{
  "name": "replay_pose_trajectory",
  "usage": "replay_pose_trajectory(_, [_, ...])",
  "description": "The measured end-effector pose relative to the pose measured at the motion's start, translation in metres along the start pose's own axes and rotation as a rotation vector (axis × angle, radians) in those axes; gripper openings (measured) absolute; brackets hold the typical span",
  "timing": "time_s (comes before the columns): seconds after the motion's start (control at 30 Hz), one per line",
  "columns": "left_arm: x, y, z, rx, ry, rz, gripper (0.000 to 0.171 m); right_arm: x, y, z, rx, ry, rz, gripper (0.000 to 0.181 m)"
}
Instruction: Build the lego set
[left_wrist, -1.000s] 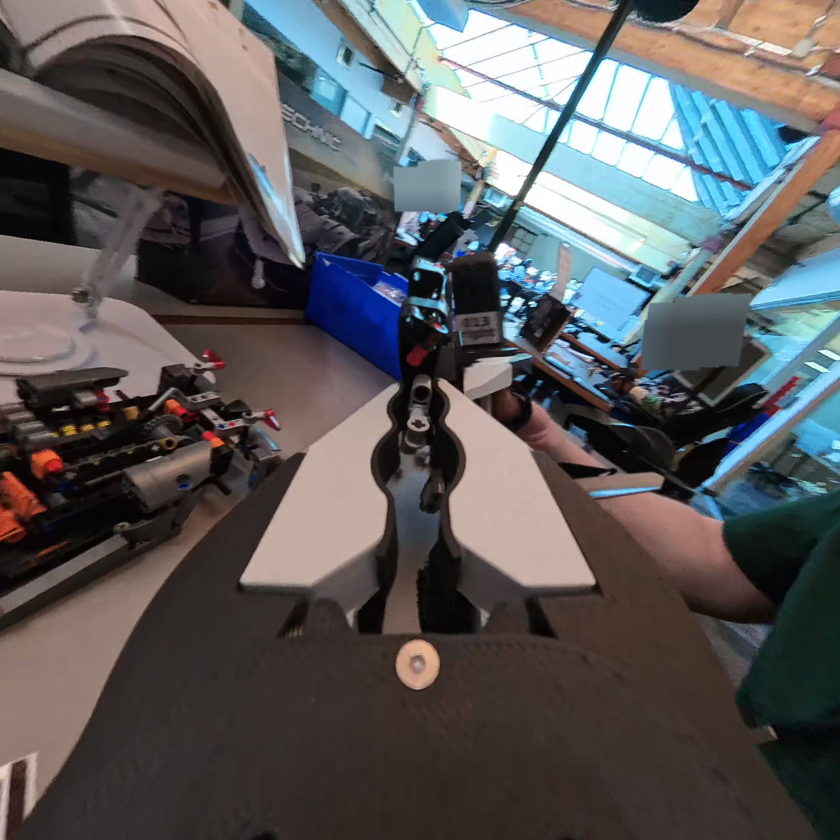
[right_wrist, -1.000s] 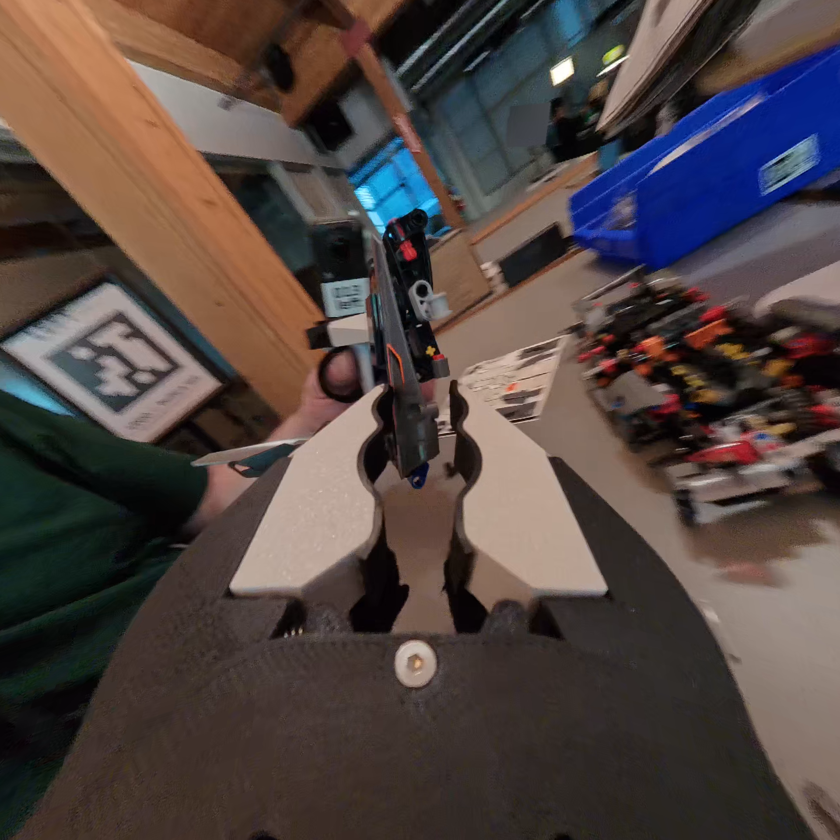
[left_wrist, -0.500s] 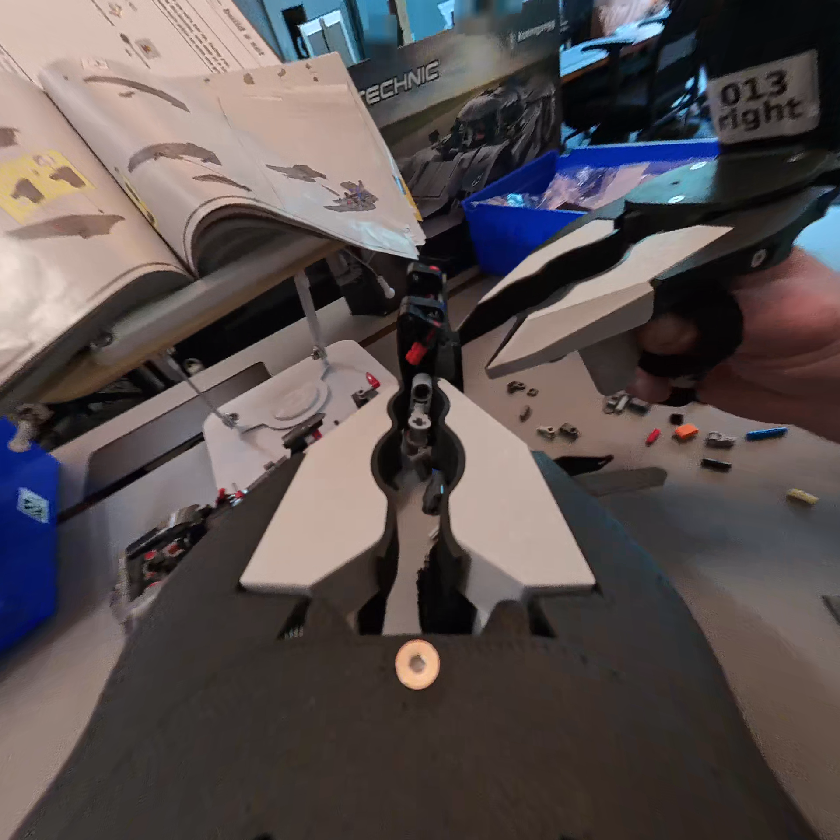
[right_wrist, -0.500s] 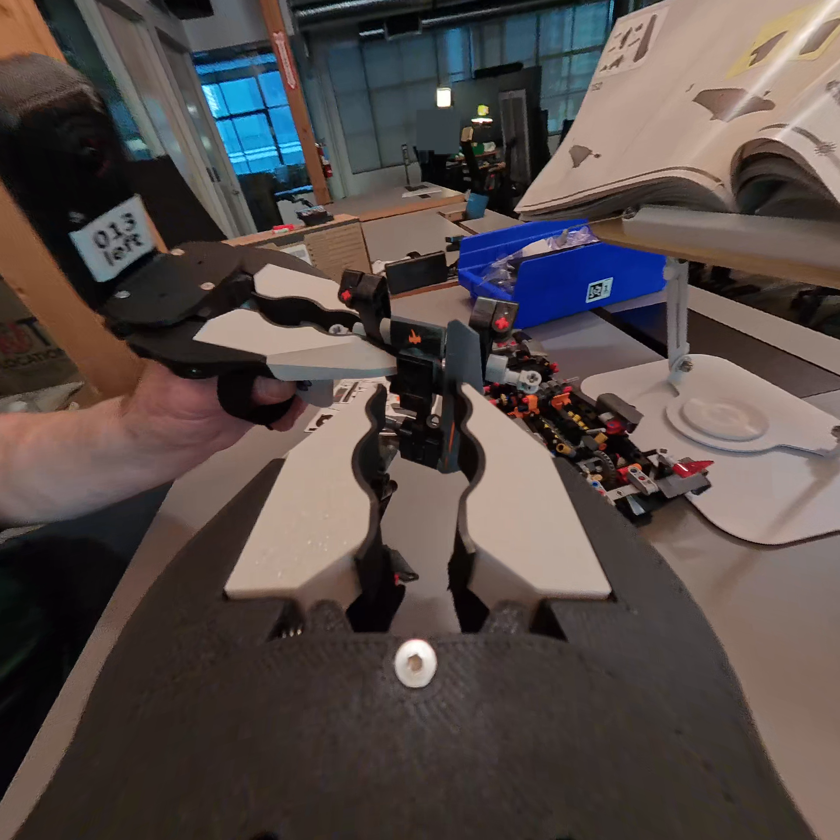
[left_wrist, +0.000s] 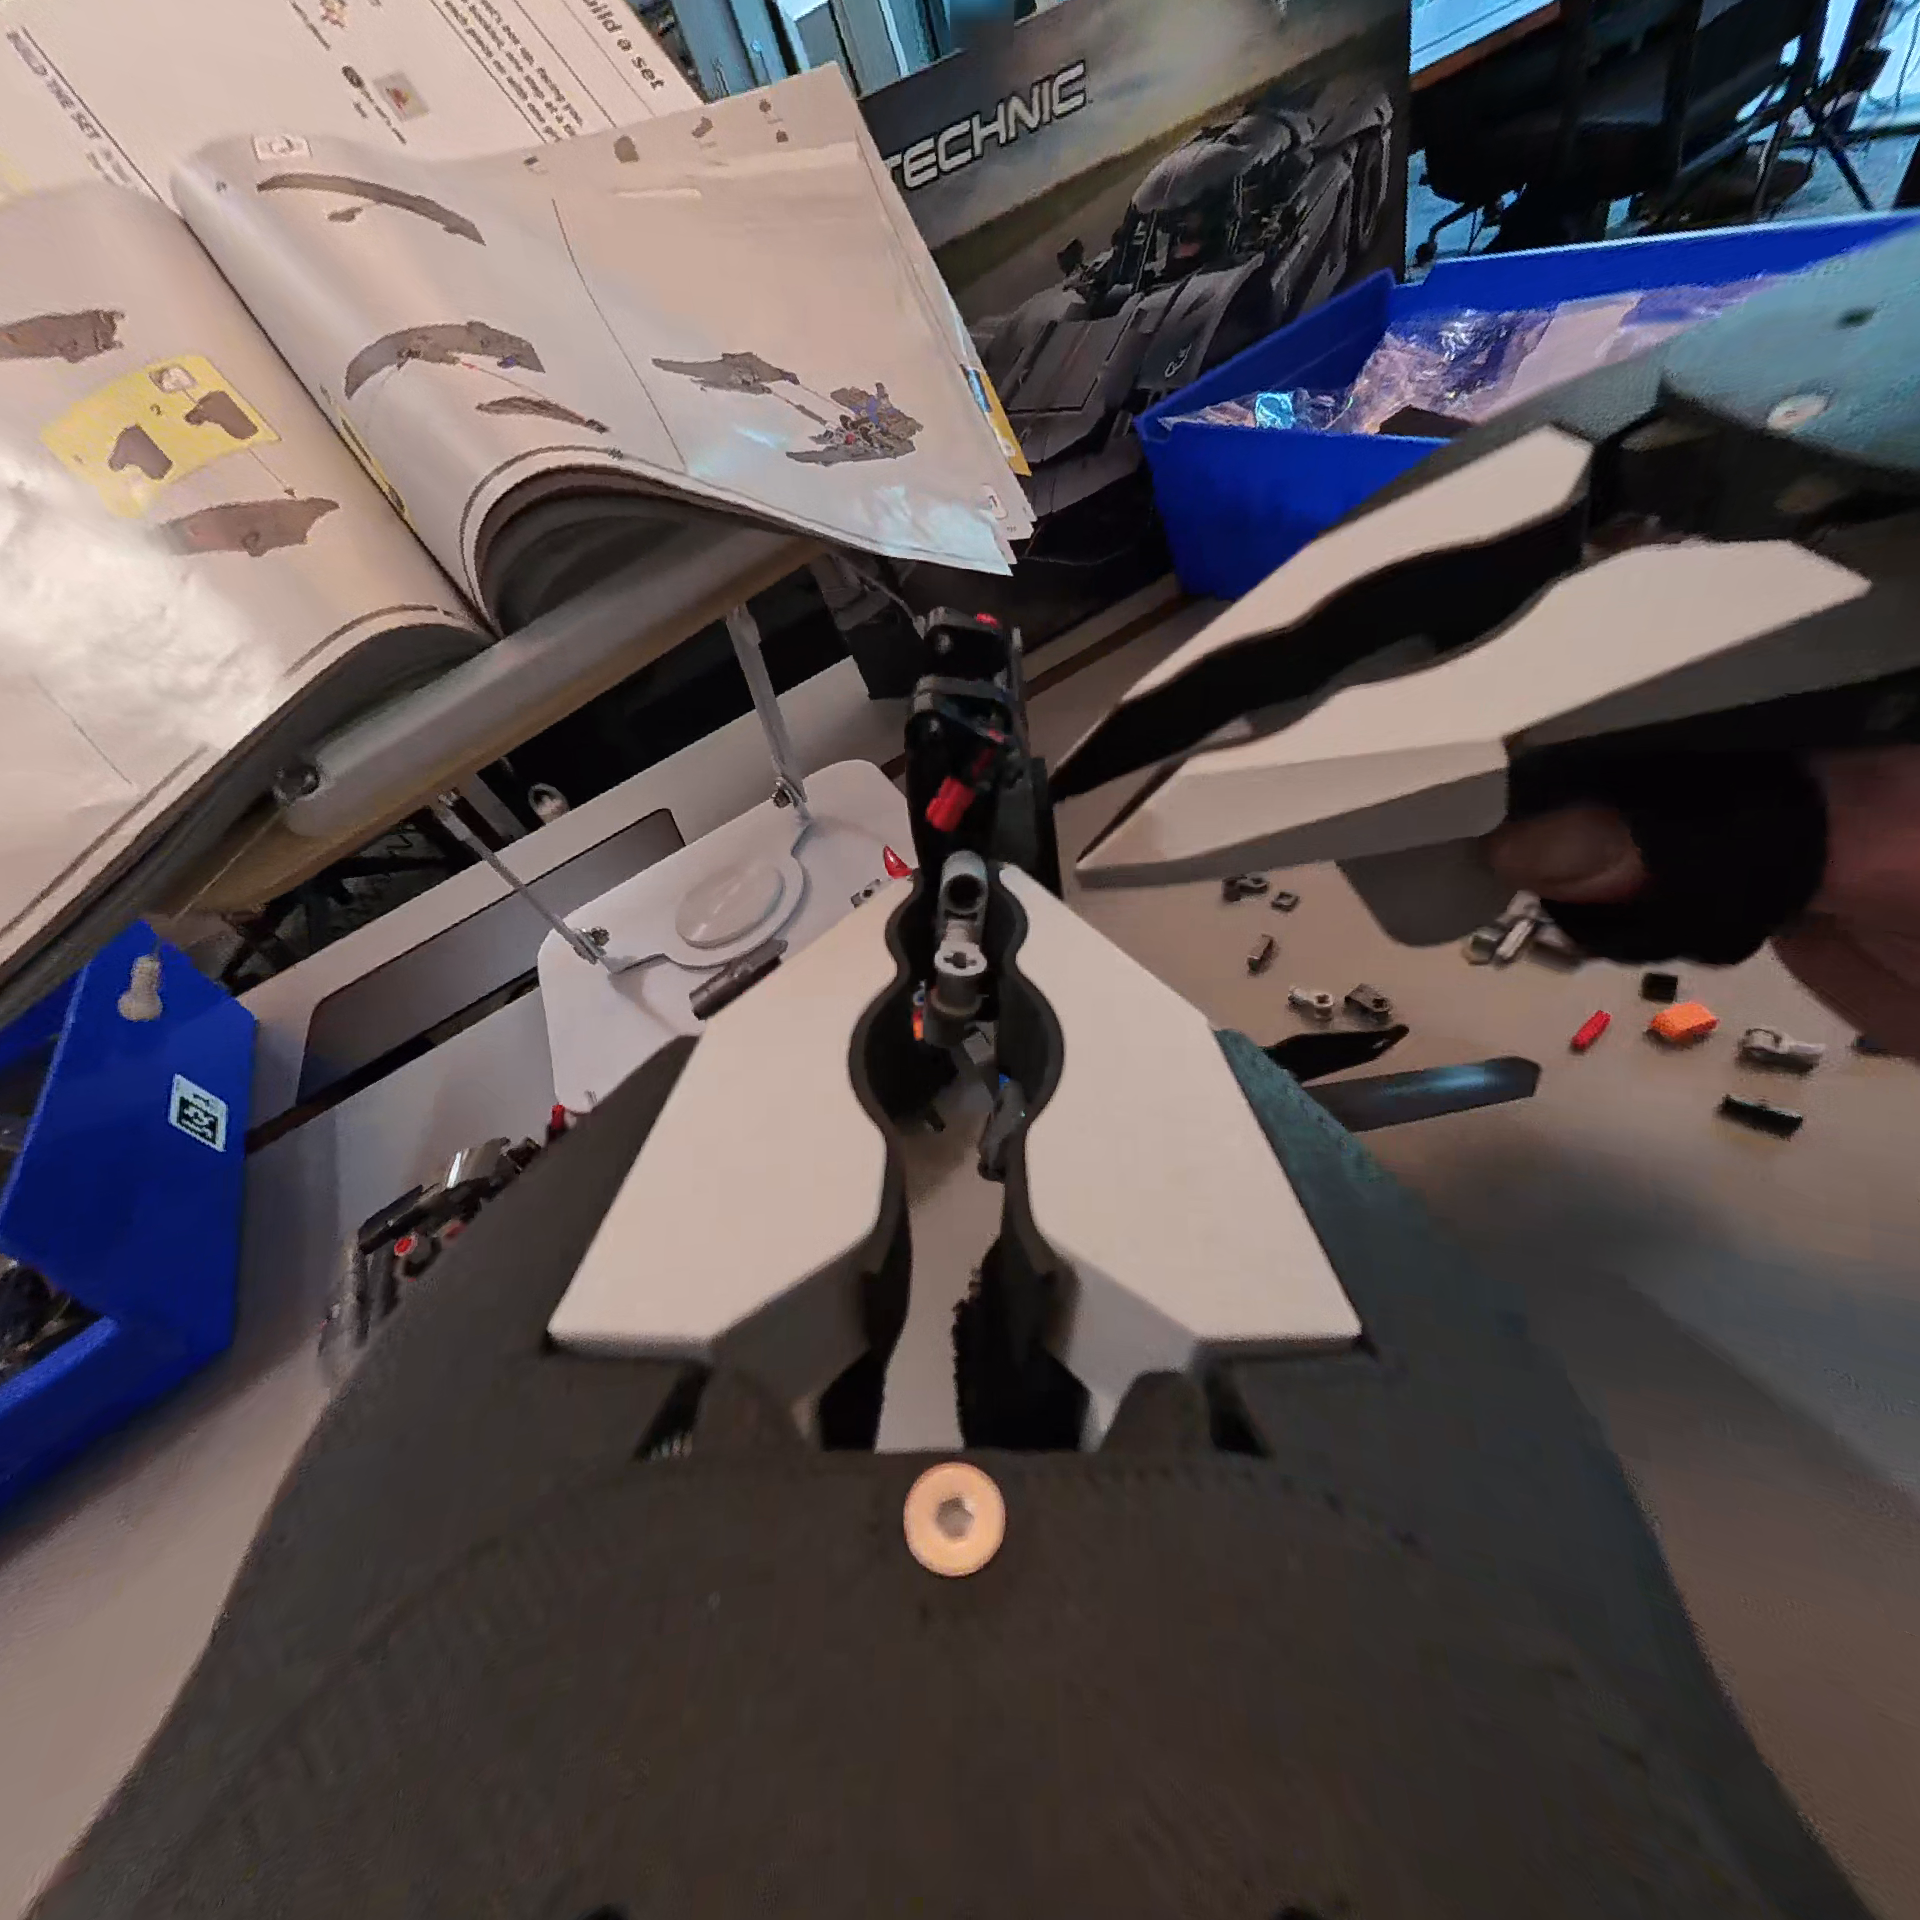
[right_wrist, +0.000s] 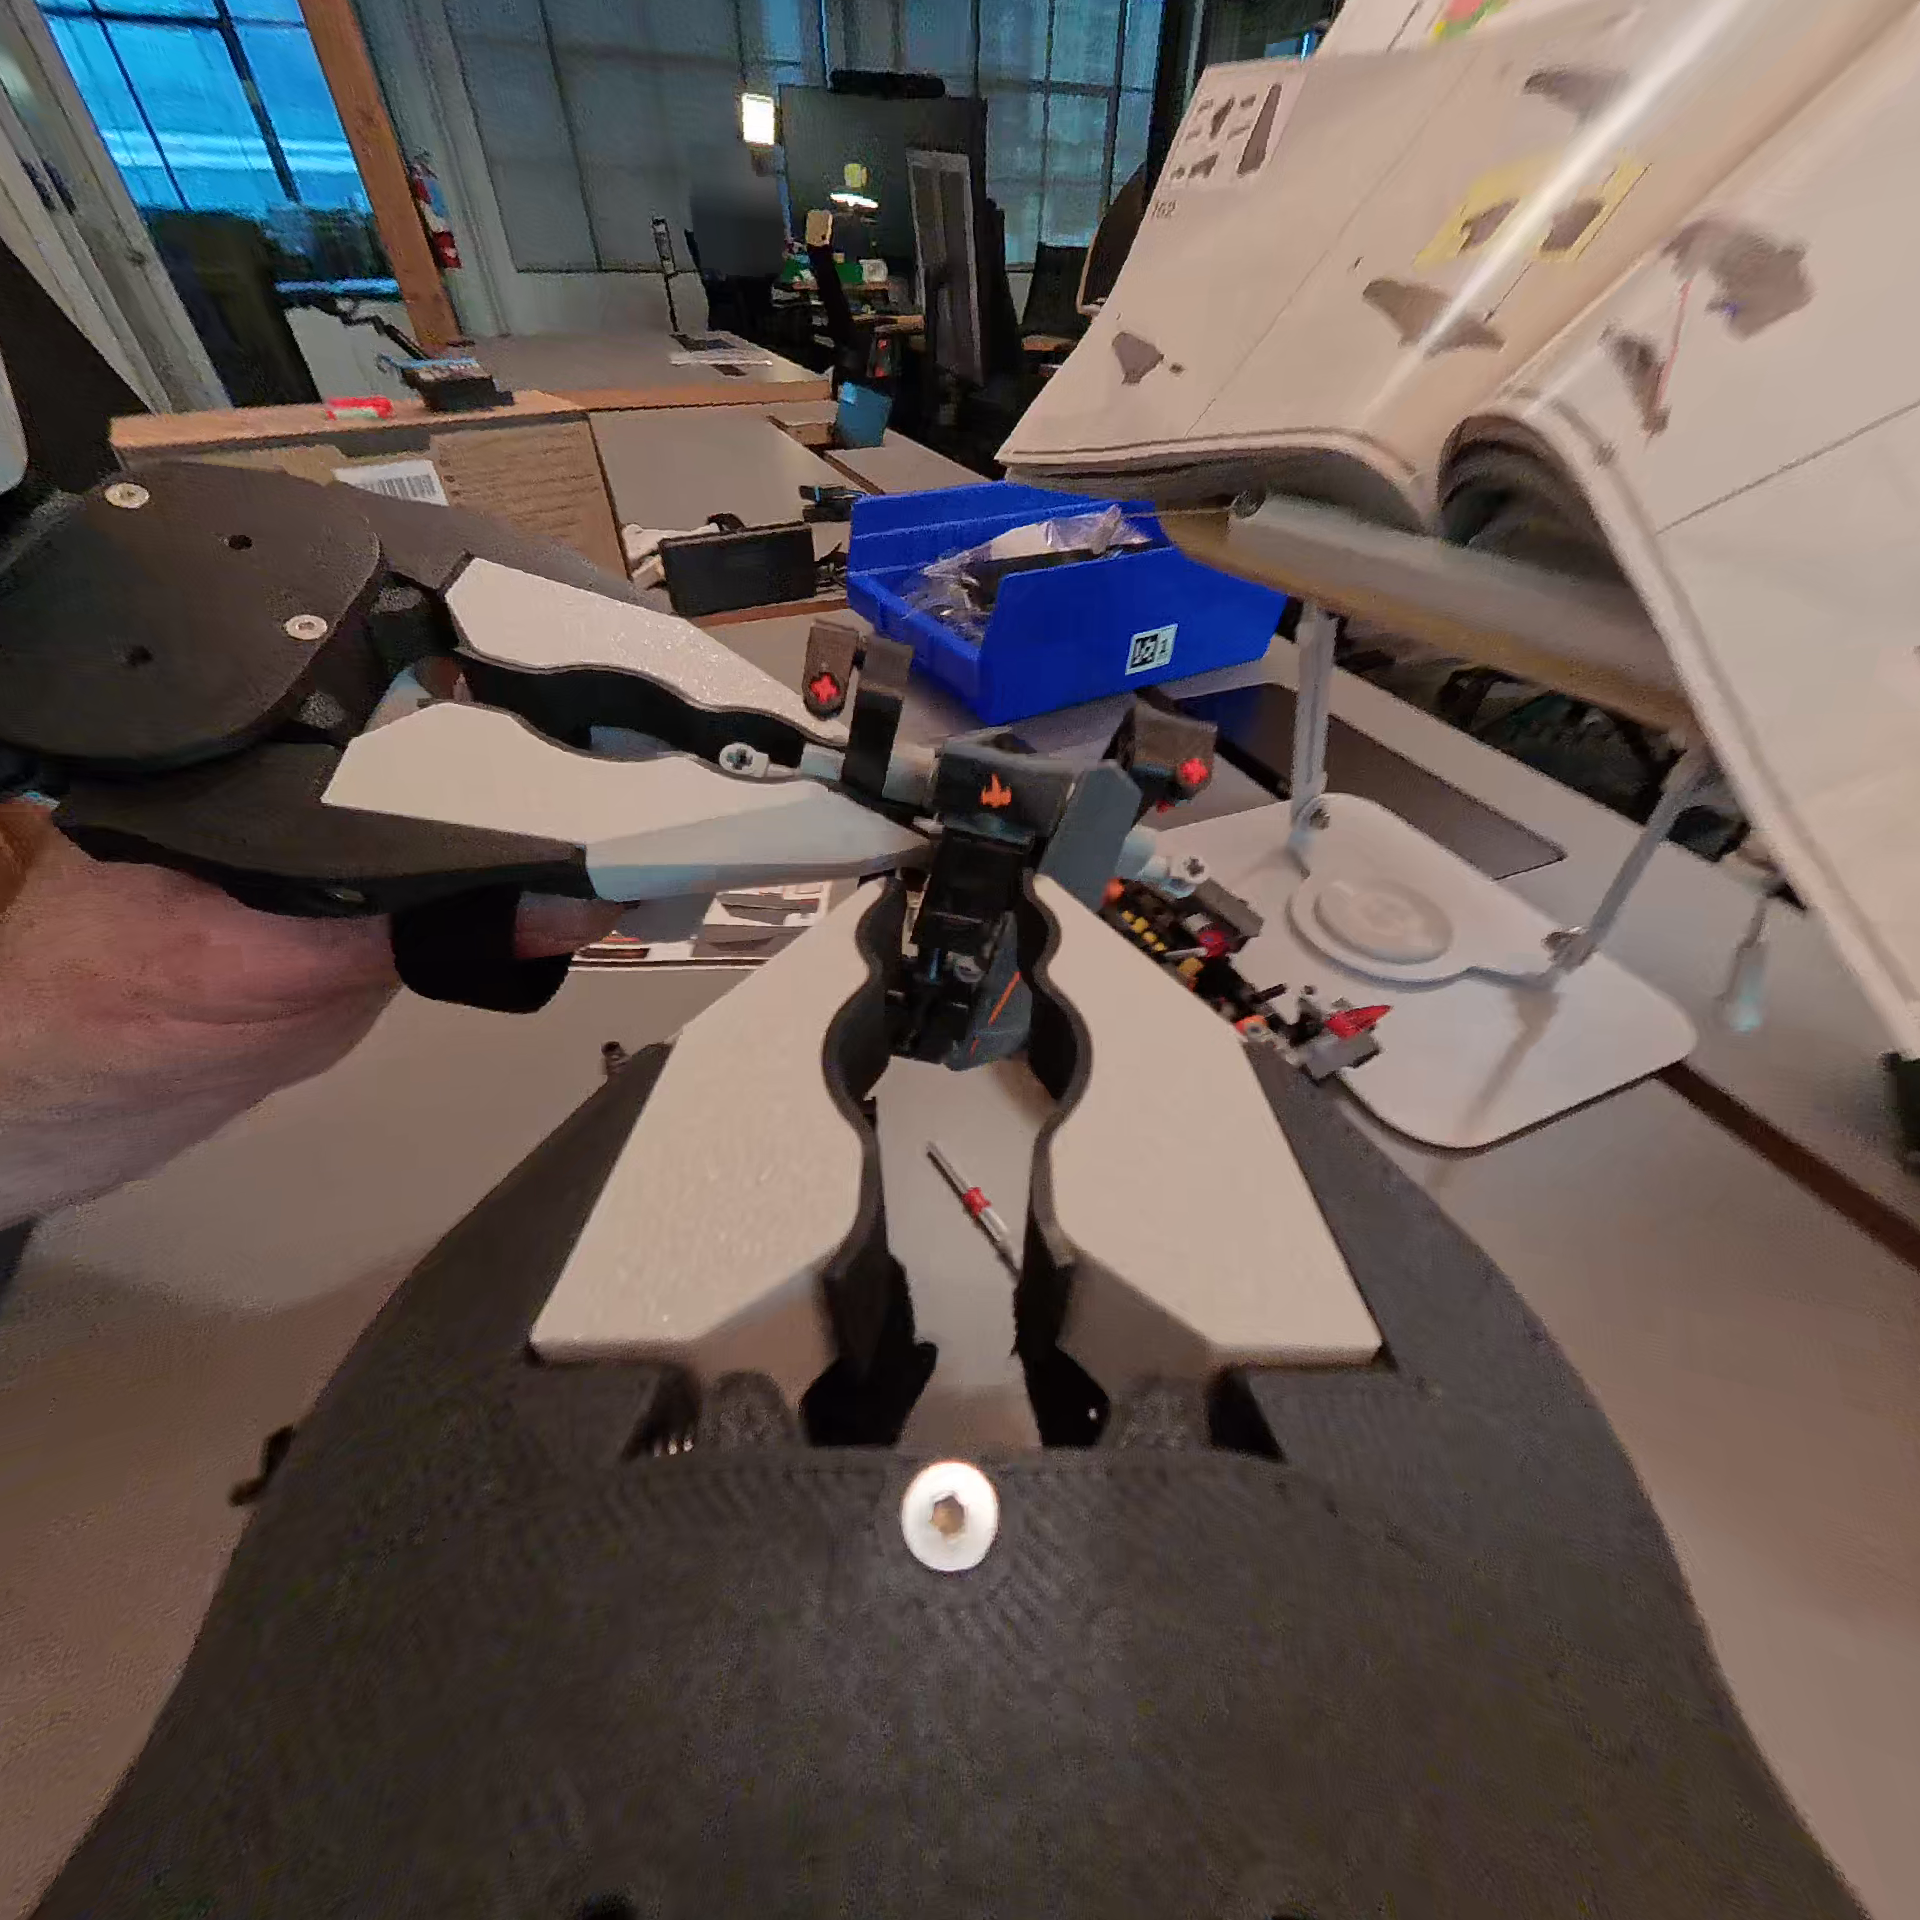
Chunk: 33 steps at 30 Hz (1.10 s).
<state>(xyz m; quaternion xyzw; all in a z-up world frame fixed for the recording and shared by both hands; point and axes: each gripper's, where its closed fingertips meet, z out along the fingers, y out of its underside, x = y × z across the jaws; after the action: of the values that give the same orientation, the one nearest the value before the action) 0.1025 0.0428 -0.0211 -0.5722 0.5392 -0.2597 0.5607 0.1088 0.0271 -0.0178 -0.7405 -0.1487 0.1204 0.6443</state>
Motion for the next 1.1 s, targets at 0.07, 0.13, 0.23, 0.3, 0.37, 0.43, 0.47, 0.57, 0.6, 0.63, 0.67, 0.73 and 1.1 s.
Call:
replay_pose_trajectory(0.07, [0.001,0.0,0.0,-0.005,-0.006,0.09,0.006,0.004,-0.011,-0.008,0.023,0.015,-0.078,0.024])
replay_pose_trajectory(0.13, [0.002,0.002,0.0,-0.017,0.001,0.184,0.007,0.002,-0.017,-0.013,0.026,0.001,-0.168,0.036])
replay_pose_trajectory(0.23, [0.009,0.002,-0.002,-0.017,0.042,0.291,0.007,-0.008,-0.008,-0.011,-0.041,-0.058,-0.29,0.037])
replay_pose_trajectory(0.3, [0.011,0.003,-0.003,-0.027,0.077,0.301,0.008,-0.012,-0.003,-0.008,-0.056,-0.072,-0.351,0.038])
replay_pose_trajectory(0.37, [0.01,0.007,-0.003,-0.052,0.096,0.297,0.007,-0.01,0.004,-0.007,-0.093,-0.052,-0.386,0.03])
replay_pose_trajectory(0.43, [0.012,0.008,-0.003,-0.051,0.121,0.311,0.007,-0.012,0.002,-0.008,-0.089,-0.05,-0.423,0.027])
replay_pose_trajectory(0.47, [0.014,0.009,-0.004,-0.059,0.144,0.326,0.007,-0.013,0.005,-0.008,-0.111,-0.054,-0.439,0.025])
replay_pose_trajectory(0.57, [0.013,0.011,-0.004,-0.086,0.167,0.357,0.007,-0.014,0.011,-0.009,-0.141,-0.073,-0.471,0.026])
replay_pose_trajectory(0.6, [0.013,0.012,-0.004,-0.098,0.173,0.364,0.007,-0.013,0.013,-0.01,-0.157,-0.076,-0.48,0.023])
replay_pose_trajectory(0.63, [0.015,0.012,-0.004,-0.103,0.181,0.372,0.007,-0.012,0.014,-0.011,-0.164,-0.071,-0.486,0.02])
replay_pose_trajectory(0.67, [0.016,0.012,-0.003,-0.105,0.186,0.375,0.007,-0.011,0.014,-0.012,-0.17,-0.07,-0.484,0.017])
replay_pose_trajectory(0.73, [0.018,0.011,-0.003,-0.102,0.198,0.364,0.007,-0.009,0.013,-0.014,-0.169,-0.069,-0.489,0.013])
replay_pose_trajectory(1.1, [0.009,-0.002,-0.002,-0.06,0.279,0.069,0.007,0.003,0.0,-0.018,-0.115,-0.001,-0.431,0.028])
